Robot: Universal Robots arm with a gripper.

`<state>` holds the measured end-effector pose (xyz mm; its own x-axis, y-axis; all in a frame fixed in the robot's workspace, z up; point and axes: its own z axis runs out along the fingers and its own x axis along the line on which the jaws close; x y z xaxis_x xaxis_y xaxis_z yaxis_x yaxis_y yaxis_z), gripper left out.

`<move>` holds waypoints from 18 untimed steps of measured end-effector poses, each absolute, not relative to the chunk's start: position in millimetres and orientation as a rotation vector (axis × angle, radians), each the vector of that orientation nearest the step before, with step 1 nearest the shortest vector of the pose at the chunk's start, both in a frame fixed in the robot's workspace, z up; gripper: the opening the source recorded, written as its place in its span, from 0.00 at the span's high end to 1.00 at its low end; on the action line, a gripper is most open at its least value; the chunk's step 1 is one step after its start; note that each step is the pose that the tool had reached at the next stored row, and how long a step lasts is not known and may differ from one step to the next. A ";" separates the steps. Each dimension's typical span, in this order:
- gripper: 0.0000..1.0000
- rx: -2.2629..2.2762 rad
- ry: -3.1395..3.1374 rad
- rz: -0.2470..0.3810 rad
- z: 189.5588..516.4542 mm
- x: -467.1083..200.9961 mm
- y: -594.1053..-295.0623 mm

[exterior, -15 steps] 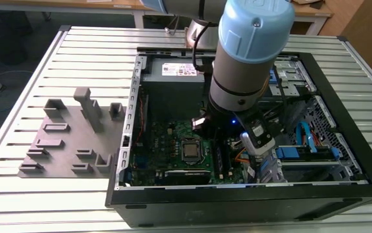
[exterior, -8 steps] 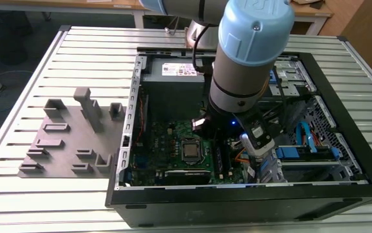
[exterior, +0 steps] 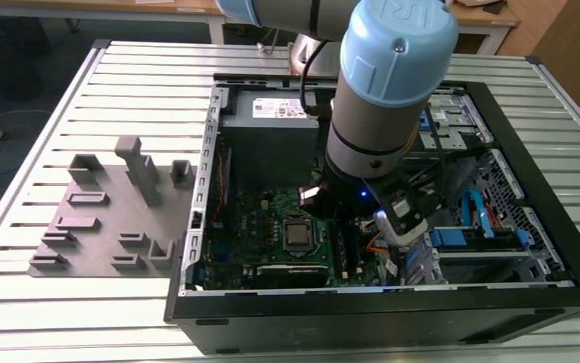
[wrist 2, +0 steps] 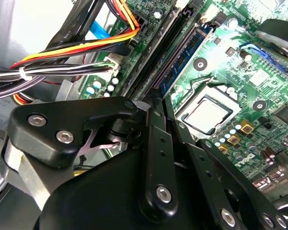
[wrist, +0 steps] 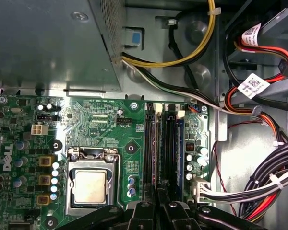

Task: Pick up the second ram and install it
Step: 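Insert the second ram into the second slot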

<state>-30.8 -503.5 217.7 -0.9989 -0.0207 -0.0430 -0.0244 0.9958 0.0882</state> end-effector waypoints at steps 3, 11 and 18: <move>0.89 -0.035 3.096 0.137 217.2 -30.8 -503.6; 0.89 -0.024 3.096 0.137 216.6 -30.2 -503.5; 0.89 0.001 3.096 0.137 216.4 -28.8 -503.5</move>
<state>-28.8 -503.5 216.4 -0.9991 0.0027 -0.0429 -0.0011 0.9961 0.0880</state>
